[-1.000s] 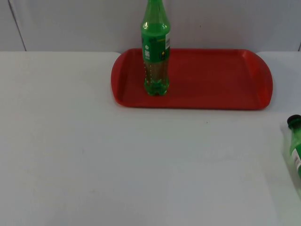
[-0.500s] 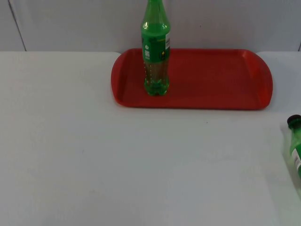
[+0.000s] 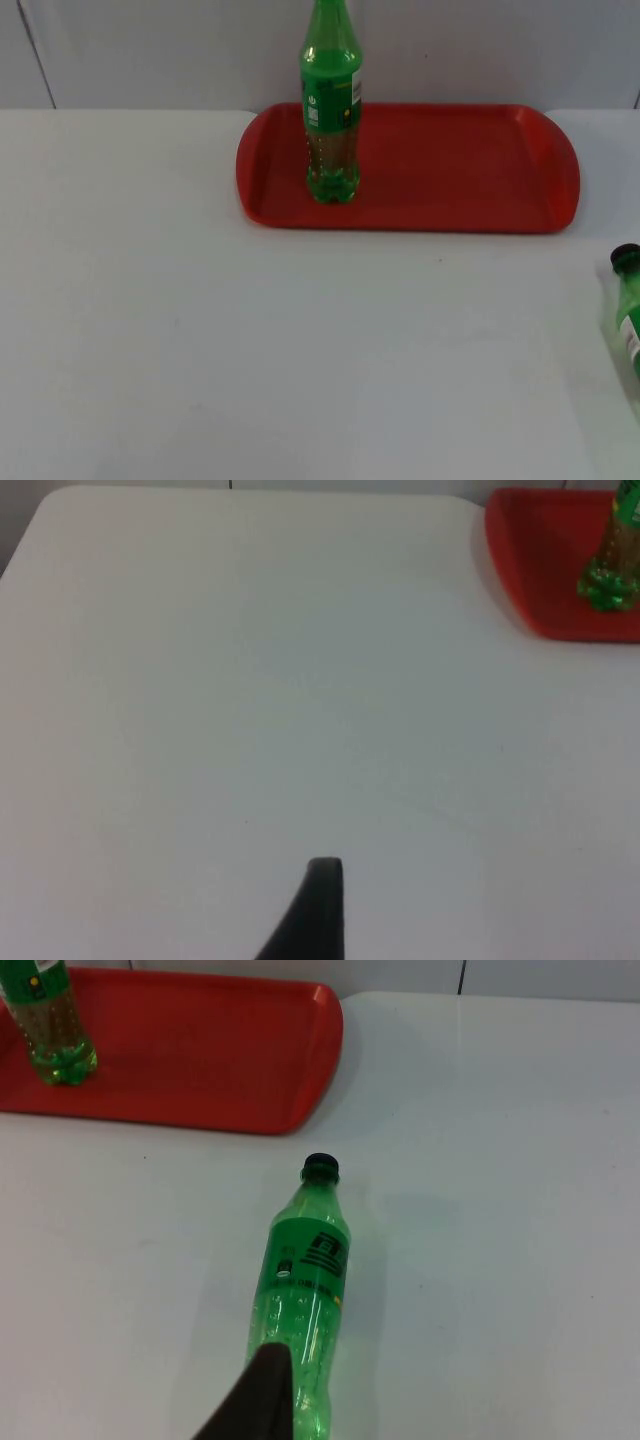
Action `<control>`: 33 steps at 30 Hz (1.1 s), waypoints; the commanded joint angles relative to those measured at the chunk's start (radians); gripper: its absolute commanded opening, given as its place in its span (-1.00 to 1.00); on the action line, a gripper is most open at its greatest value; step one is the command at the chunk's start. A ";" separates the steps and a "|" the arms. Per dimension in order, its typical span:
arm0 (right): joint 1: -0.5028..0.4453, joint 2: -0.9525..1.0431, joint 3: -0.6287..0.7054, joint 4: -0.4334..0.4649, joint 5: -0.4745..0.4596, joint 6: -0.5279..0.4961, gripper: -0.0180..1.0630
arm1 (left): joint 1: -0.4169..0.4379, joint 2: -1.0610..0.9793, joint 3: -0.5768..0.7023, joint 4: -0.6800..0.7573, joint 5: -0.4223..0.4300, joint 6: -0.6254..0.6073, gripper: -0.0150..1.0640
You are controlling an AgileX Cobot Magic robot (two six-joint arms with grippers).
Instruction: Place the bottle upright on the tray.
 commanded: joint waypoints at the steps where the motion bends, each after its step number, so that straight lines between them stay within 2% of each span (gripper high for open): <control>1: -0.004 -0.003 0.006 0.003 -0.006 -0.009 0.97 | -0.006 -0.002 0.004 -0.011 -0.012 0.003 0.61; 24: -0.004 -0.003 0.001 0.005 -0.016 -0.020 0.97 | -0.006 -0.002 0.004 -0.011 -0.012 0.003 0.61; 33: -0.004 0.205 -0.094 0.005 -0.075 -0.020 0.97 | -0.006 -0.002 0.004 -0.011 -0.012 0.003 0.61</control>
